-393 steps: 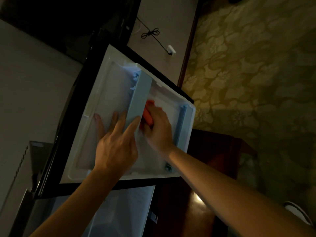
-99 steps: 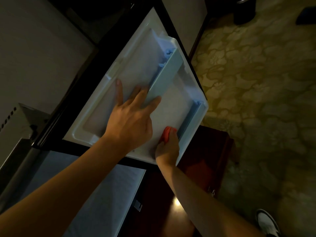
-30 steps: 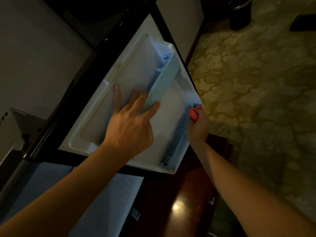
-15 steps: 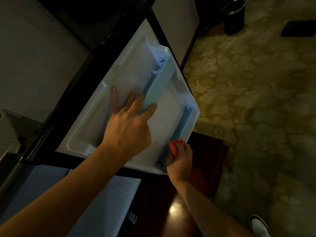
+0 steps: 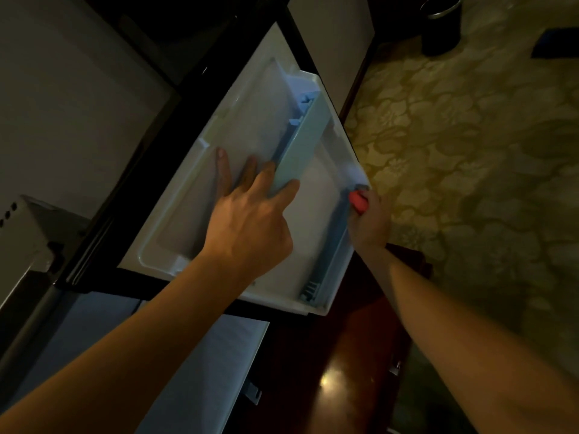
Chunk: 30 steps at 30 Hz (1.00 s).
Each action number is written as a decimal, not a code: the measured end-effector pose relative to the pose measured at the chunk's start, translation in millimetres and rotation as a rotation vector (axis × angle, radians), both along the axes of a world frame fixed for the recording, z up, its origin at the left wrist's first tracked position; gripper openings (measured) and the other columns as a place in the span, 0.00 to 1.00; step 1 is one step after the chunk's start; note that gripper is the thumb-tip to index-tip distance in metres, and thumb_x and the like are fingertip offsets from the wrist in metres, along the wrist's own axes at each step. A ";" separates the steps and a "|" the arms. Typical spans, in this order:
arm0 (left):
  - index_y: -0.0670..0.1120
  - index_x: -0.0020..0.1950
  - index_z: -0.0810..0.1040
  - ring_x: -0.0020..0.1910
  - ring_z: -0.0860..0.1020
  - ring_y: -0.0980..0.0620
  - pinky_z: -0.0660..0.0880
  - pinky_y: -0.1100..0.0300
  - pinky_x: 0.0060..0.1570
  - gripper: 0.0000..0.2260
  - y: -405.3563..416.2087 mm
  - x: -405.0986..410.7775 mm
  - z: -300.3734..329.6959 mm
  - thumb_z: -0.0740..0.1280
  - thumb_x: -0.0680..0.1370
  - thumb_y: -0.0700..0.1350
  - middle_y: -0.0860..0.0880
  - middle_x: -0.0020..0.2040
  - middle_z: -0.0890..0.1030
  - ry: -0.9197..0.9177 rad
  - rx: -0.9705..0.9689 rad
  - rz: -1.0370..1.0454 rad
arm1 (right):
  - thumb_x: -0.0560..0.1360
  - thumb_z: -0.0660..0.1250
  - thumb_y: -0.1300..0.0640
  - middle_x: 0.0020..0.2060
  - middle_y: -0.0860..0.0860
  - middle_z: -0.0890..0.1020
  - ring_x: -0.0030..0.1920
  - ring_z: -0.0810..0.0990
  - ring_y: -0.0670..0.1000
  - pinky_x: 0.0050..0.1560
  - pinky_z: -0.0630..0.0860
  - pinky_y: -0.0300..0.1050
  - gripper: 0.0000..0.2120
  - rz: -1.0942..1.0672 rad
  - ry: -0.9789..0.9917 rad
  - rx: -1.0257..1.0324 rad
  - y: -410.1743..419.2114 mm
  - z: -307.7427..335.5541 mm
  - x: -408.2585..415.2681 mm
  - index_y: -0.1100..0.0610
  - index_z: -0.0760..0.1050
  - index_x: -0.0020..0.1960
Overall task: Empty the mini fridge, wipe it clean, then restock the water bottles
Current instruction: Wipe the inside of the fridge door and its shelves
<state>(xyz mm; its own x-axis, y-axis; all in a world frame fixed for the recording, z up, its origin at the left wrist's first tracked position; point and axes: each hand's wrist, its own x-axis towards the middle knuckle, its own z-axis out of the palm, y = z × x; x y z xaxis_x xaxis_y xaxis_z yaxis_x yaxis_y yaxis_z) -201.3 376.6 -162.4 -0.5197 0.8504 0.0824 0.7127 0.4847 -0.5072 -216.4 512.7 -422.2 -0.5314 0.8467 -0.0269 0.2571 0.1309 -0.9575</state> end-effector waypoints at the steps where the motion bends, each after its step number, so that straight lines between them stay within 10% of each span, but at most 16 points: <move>1: 0.46 0.65 0.79 0.68 0.71 0.30 0.42 0.30 0.73 0.24 0.0 -0.3 -0.3 0.61 0.70 0.42 0.36 0.65 0.75 0.001 0.001 -0.003 | 0.72 0.71 0.60 0.51 0.56 0.77 0.52 0.76 0.55 0.54 0.72 0.45 0.17 -0.013 -0.001 -0.009 -5.7 0.4 3.2 0.55 0.77 0.60; 17: 0.45 0.63 0.80 0.67 0.72 0.30 0.45 0.28 0.72 0.23 0.0 0.9 -1.5 0.61 0.68 0.41 0.35 0.64 0.76 0.006 0.024 -0.024 | 0.70 0.72 0.62 0.56 0.51 0.76 0.54 0.78 0.55 0.50 0.81 0.55 0.20 0.097 0.002 -0.229 -167.0 -9.9 97.9 0.52 0.77 0.60; 30: 0.45 0.65 0.79 0.68 0.72 0.35 0.46 0.28 0.72 0.24 -3.6 3.6 -0.6 0.57 0.71 0.45 0.36 0.64 0.75 -0.014 0.011 -0.053 | 0.76 0.67 0.52 0.52 0.54 0.77 0.52 0.78 0.56 0.54 0.77 0.52 0.10 -0.053 0.008 -0.188 -87.1 11.7 60.6 0.53 0.78 0.56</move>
<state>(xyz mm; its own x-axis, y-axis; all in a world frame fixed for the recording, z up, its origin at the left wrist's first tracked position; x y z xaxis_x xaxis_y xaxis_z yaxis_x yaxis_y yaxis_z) -197.8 372.9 -163.0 -0.4752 0.8758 0.0849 0.7442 0.4515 -0.4923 -155.9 425.6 -410.5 -0.4871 0.8538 -0.1836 0.2516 -0.0641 -0.9657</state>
